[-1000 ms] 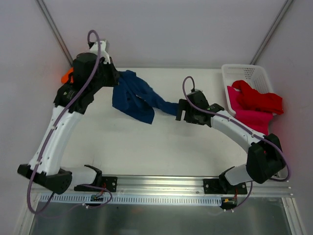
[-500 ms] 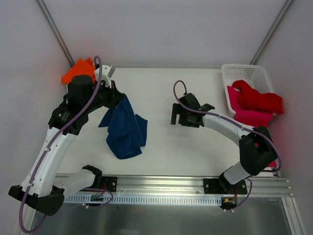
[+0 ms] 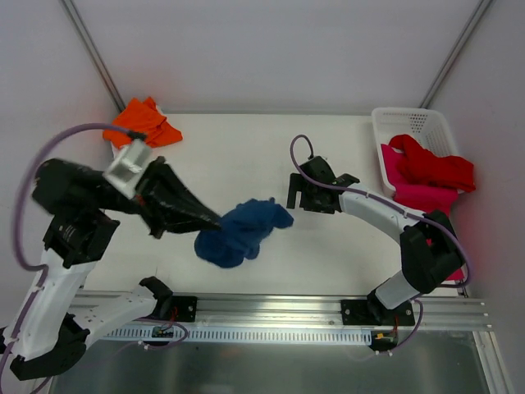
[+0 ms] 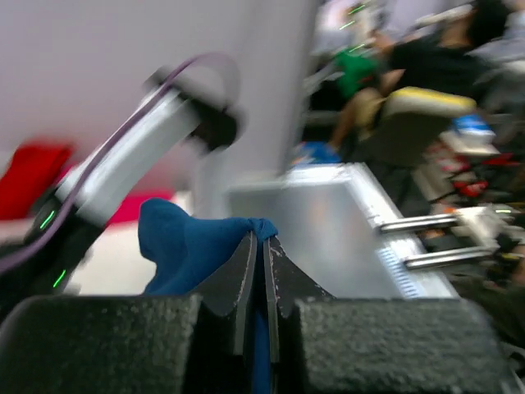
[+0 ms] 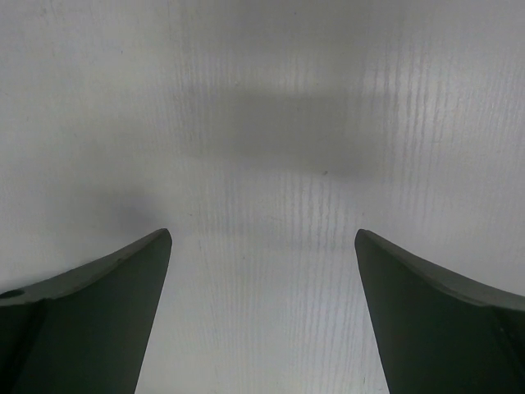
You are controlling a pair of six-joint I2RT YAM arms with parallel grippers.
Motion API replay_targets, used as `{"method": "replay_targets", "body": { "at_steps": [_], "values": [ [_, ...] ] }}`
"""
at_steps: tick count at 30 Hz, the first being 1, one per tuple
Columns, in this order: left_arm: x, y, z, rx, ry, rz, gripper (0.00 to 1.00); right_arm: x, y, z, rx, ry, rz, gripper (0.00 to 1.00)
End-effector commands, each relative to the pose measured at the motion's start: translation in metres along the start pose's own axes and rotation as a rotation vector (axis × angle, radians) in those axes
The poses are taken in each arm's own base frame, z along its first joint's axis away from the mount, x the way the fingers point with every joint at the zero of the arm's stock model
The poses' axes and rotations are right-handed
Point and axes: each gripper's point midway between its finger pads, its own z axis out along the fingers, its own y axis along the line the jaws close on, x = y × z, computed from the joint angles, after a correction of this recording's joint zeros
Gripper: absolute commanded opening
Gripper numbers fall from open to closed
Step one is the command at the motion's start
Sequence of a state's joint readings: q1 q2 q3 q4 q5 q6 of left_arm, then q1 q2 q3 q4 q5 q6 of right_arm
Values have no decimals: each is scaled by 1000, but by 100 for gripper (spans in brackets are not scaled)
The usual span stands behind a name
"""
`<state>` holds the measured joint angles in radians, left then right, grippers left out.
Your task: Fold and stack the t-shirts
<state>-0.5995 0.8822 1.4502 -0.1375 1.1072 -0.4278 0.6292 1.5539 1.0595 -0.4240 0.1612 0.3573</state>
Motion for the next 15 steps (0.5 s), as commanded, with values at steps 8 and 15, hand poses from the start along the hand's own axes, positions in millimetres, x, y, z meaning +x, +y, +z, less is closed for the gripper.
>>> {"method": "replay_targets", "body": {
  "at_steps": [8, 15],
  "values": [
    [-41, -162, -45, 528, -47, 330, 0, -13, -17, -12, 92, -62, -17, 100],
    [52, -60, -27, 125, 33, 145, 5, -19, -40, -26, 138, -97, -12, 100]
  ]
}}
